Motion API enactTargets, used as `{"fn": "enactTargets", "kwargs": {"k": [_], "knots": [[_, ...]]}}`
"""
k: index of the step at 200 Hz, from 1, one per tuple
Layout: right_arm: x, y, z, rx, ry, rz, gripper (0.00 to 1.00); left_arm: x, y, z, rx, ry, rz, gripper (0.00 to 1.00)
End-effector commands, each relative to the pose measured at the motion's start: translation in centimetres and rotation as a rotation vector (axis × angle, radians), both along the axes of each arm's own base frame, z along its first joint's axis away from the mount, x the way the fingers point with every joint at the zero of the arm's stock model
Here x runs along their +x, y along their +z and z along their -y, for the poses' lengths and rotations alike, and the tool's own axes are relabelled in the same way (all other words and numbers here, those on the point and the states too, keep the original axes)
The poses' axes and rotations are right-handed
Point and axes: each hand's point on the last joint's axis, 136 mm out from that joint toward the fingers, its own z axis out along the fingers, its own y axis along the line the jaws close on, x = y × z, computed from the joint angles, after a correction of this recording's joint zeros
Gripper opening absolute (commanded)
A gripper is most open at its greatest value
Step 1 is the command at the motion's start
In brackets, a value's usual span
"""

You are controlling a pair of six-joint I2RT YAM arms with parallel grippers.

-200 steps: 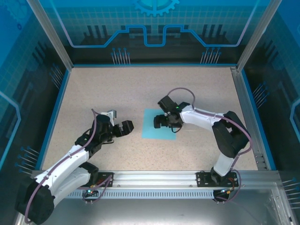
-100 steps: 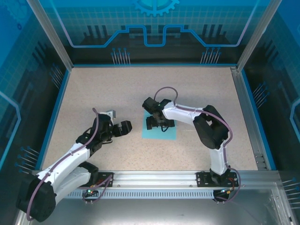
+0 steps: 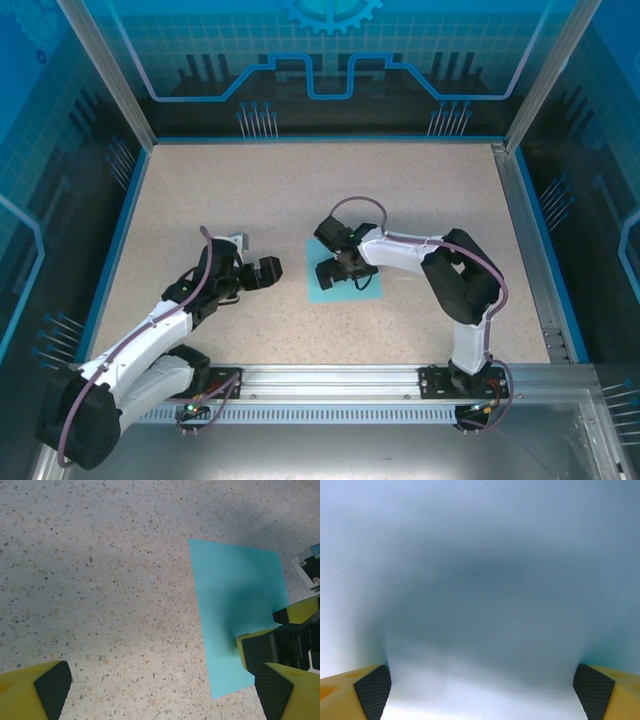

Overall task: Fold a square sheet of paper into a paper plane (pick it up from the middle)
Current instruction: Move the square sheet of paper to the center of the table, then fold the square sheet of paper in half at the center of the table.

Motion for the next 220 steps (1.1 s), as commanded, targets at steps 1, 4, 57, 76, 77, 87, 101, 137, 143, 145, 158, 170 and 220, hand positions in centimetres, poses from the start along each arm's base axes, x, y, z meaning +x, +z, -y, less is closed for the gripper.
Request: {"fn": "enactTargets", "kwargs": {"k": [1, 4, 57, 76, 77, 87, 101, 137, 143, 145, 158, 170, 220], "knots": [[-1.6, -0.9, 2.6, -0.070, 0.045, -0.102, 0.99, 0.1, 1.1, 0.2, -0.002, -0.033, 0.024, 0.98], [-1.4, -0.7, 2.5, -0.067, 0.038, -0.097, 0.99, 0.1, 1.1, 0.3, -0.002, -0.033, 0.025, 0.99], [1.8, 3.6, -0.2, 0.061, -0.063, 0.086, 0.99, 0.7, 1.8, 0.6, -0.076, 0.018, 0.038, 0.99], [2.7, 4.3, -0.5, 0.080, -0.061, 0.143, 0.99, 1.0, 2.3, 1.0, -0.109, 0.013, 0.061, 0.98], [2.7, 4.3, -0.5, 0.076, -0.064, 0.142, 0.99, 1.0, 2.4, 1.0, -0.110, 0.012, 0.062, 0.98], [2.7, 4.1, 0.5, 0.038, -0.133, 0.099, 0.99, 1.2, 2.7, 1.1, -0.113, 0.007, 0.082, 0.98], [2.2, 2.9, 0.8, 0.036, -0.186, -0.012, 1.00, 1.3, 3.1, 1.3, -0.110, -0.012, 0.104, 0.99], [2.2, 2.2, 0.1, 0.048, -0.236, -0.011, 0.99, 1.3, 3.6, 1.2, -0.087, -0.032, 0.130, 0.99], [2.3, 2.1, 0.1, 0.046, -0.249, -0.010, 1.00, 1.1, 3.6, 1.2, -0.081, -0.037, 0.129, 0.99], [2.3, 2.0, 0.2, 0.044, -0.252, -0.010, 0.99, 1.1, 3.6, 1.2, -0.080, -0.041, 0.130, 0.98], [2.6, 2.0, 0.3, 0.038, -0.267, -0.006, 1.00, 0.8, 3.7, 1.6, -0.082, -0.076, 0.127, 0.98], [2.8, 1.9, 0.2, 0.039, -0.271, -0.007, 0.99, 0.6, 3.6, 2.0, -0.090, -0.098, 0.112, 0.98], [2.9, 0.2, -0.2, -0.008, -0.254, -0.060, 0.99, 0.6, 2.8, 3.0, -0.107, -0.143, 0.057, 0.98]]}}
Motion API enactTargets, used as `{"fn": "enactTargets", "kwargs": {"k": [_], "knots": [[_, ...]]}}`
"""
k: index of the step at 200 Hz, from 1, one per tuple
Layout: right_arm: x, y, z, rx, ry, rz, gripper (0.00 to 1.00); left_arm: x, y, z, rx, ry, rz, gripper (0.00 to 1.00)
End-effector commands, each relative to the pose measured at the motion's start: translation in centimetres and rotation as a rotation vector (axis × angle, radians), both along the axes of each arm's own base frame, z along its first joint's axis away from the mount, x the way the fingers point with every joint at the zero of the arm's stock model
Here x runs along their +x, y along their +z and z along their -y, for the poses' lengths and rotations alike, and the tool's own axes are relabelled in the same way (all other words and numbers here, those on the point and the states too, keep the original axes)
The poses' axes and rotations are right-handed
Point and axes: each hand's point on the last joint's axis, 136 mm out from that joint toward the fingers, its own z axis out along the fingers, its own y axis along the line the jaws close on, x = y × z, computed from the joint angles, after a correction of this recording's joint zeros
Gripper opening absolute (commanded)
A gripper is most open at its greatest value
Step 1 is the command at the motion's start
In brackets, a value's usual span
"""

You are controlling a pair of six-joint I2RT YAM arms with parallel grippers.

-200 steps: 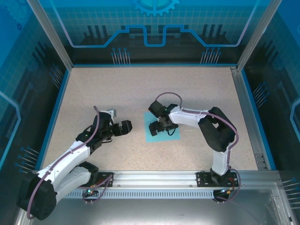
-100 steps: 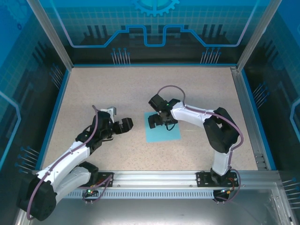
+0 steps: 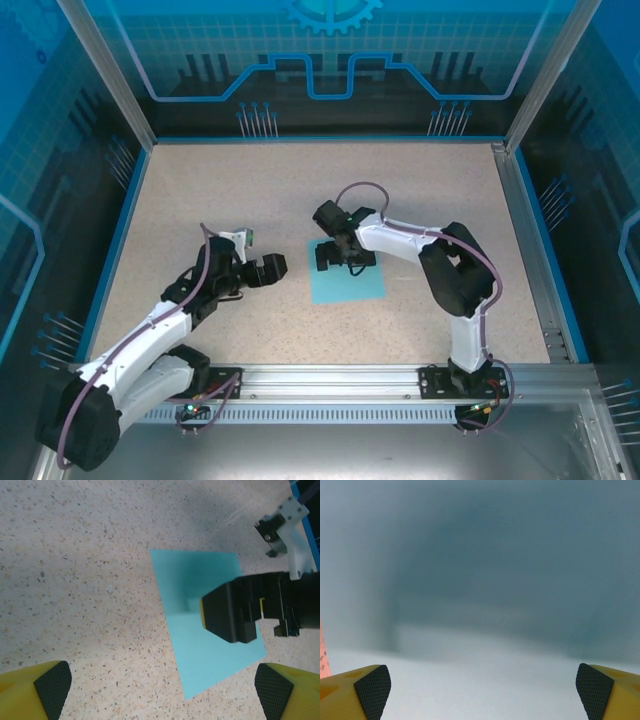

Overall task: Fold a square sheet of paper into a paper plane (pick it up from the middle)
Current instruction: Fold the square sheet of paper in half at the center of the table.

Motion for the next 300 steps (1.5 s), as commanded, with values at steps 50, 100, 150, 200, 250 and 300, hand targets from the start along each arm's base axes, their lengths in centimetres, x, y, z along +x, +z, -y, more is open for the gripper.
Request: {"fn": "enactTargets", "kwargs": {"k": [50, 100, 150, 200, 250, 300], "knots": [[-2.1, -4.9, 1.5, -0.094, -0.015, -0.147, 0.99, 0.4, 0.6, 1.0, -0.008, -0.059, -0.020, 0.99], [-3.4, -7.1, 1.9, -0.095, -0.019, -0.199, 0.93, 0.2, 0.4, 1.0, -0.007, -0.058, -0.031, 0.98], [-3.4, -7.1, 1.8, -0.095, -0.018, -0.195, 0.88, 0.1, 0.4, 0.9, -0.008, -0.054, -0.035, 0.98], [-3.1, -6.2, 1.7, -0.116, -0.012, -0.173, 0.83, 0.1, 0.4, 0.9, -0.008, -0.054, -0.038, 0.99], [-2.1, -4.3, 0.4, -0.062, 0.011, -0.138, 0.68, 0.1, 0.3, 0.8, -0.005, -0.050, -0.040, 0.99], [-1.3, -0.9, 0.0, -0.018, 0.011, -0.060, 0.41, 0.1, 0.5, 0.7, -0.003, -0.045, -0.040, 0.99]]}}
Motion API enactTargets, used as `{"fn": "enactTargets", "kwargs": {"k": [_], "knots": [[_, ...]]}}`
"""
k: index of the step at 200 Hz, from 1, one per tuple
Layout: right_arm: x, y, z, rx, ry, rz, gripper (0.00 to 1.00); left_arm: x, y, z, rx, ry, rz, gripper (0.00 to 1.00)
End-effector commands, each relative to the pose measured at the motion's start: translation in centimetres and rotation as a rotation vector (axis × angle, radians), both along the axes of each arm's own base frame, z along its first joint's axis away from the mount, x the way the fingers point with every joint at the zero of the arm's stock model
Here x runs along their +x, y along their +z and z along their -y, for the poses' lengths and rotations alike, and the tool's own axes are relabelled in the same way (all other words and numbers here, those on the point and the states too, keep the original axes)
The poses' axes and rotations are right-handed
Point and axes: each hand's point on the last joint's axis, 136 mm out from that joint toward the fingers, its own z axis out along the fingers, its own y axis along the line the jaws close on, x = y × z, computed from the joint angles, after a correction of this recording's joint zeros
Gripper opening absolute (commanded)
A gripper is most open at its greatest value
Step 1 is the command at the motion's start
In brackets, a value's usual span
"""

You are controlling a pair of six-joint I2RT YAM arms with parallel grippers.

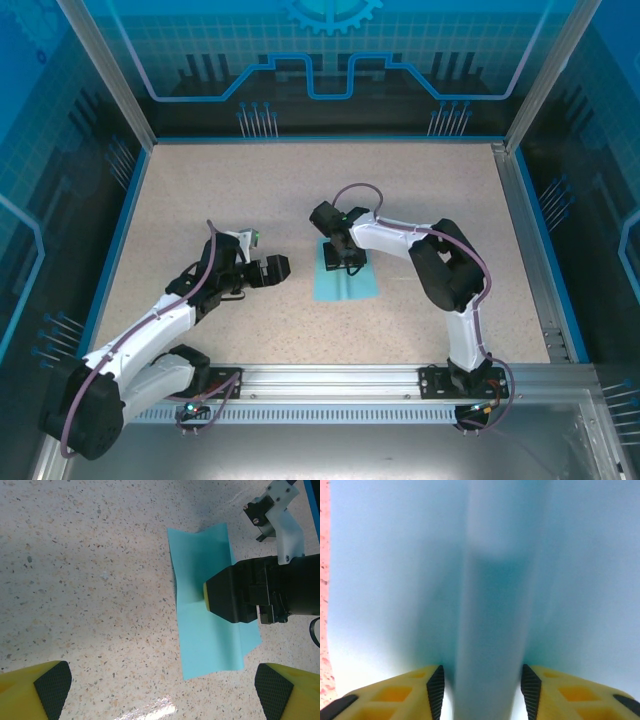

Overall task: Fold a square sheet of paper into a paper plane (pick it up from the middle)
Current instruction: Fold the square sheet of paper in half at the center of the table.

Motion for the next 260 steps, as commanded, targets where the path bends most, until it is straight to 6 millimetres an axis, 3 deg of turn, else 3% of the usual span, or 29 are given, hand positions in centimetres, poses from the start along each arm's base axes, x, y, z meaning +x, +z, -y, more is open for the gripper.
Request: {"fn": "enactTargets", "kwargs": {"k": [1, 22, 48, 80, 108, 130, 147, 181, 207, 227, 260], "knots": [[-1.4, 0.5, 0.2, 0.005, 0.011, -0.033, 0.41, 0.2, 1.3, 0.1, -0.006, -0.010, 0.018, 0.98], [-1.2, 2.1, 0.2, 0.032, 0.008, 0.010, 0.28, 0.2, 1.4, 0.0, -0.001, -0.009, 0.017, 0.99], [-1.4, 3.9, -0.1, 0.095, 0.013, 0.039, 0.19, 0.3, 1.6, -0.2, -0.002, 0.005, 0.024, 0.99], [-2.0, 6.5, -1.5, 0.251, 0.030, 0.067, 0.19, 0.2, 1.7, -0.2, -0.002, 0.007, 0.022, 0.99], [-2.4, 10.0, -4.0, 0.505, 0.076, 0.089, 0.20, 0.2, 2.1, -0.2, -0.012, 0.009, 0.026, 0.99], [-2.3, 11.7, -4.8, 0.673, 0.073, 0.090, 0.23, 0.2, 2.7, -0.1, -0.028, 0.014, 0.036, 0.99], [-2.1, 11.0, -4.6, 0.749, 0.046, 0.058, 0.24, 0.2, 2.9, 0.1, -0.042, 0.007, 0.037, 0.99], [-2.1, 6.2, -2.8, 0.777, -0.044, -0.051, 0.25, 0.0, 3.1, 0.6, -0.065, -0.005, 0.008, 0.99], [-2.1, 4.0, -1.0, 0.741, -0.056, -0.096, 0.32, -0.3, 3.4, 0.8, -0.076, -0.017, -0.011, 0.99], [-2.1, 3.4, 0.4, 0.673, -0.060, -0.114, 0.45, -0.3, 3.4, 1.1, -0.094, -0.018, -0.029, 0.98], [-2.5, 4.2, 2.1, 0.592, -0.028, -0.121, 0.59, 0.2, 3.1, 1.8, -0.117, -0.024, -0.073, 0.99]]}}
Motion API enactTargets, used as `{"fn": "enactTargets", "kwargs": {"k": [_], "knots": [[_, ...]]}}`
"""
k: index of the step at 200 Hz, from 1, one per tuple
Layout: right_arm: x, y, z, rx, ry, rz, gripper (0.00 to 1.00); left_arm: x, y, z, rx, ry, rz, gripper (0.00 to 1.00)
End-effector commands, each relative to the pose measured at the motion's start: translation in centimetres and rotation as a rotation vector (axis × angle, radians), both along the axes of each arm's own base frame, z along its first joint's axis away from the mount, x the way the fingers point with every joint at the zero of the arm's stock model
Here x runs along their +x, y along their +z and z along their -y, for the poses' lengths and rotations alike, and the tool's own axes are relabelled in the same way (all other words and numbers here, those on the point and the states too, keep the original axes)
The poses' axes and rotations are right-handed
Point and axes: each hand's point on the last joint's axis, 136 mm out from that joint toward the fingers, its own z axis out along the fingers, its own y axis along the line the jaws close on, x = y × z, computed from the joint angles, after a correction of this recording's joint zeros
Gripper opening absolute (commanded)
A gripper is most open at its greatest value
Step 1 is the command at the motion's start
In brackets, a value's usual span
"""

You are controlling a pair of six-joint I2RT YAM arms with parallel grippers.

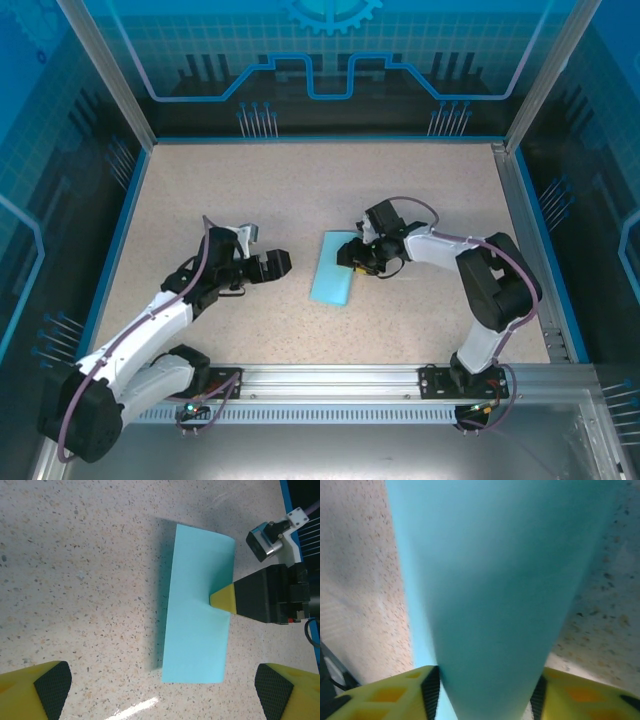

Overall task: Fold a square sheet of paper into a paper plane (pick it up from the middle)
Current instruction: Fold the square sheet of paper in half at the center of the table.

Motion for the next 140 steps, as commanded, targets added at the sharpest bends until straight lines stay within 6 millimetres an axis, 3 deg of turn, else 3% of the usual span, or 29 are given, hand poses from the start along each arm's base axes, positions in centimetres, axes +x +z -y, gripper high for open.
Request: {"fn": "enactTargets", "kwargs": {"k": [1, 22, 88, 140], "knots": [[-0.5, 1.2, 1.1, -0.040, 0.052, 0.000, 0.59, 0.3, 0.8, 0.8, -0.048, -0.013, -0.036, 0.99], [-0.8, 1.4, 2.1, -0.074, 0.042, -0.011, 0.63, 0.8, 0.8, 1.4, -0.067, -0.019, -0.065, 0.98], [-1.3, -0.2, 5.1, -0.249, -0.026, -0.060, 0.64, 2.5, 1.0, 3.7, -0.097, -0.058, -0.100, 0.98], [-0.4, -0.8, 5.8, -0.307, -0.148, -0.060, 0.65, 3.1, 0.4, 6.4, -0.091, -0.115, -0.126, 0.96]]}}
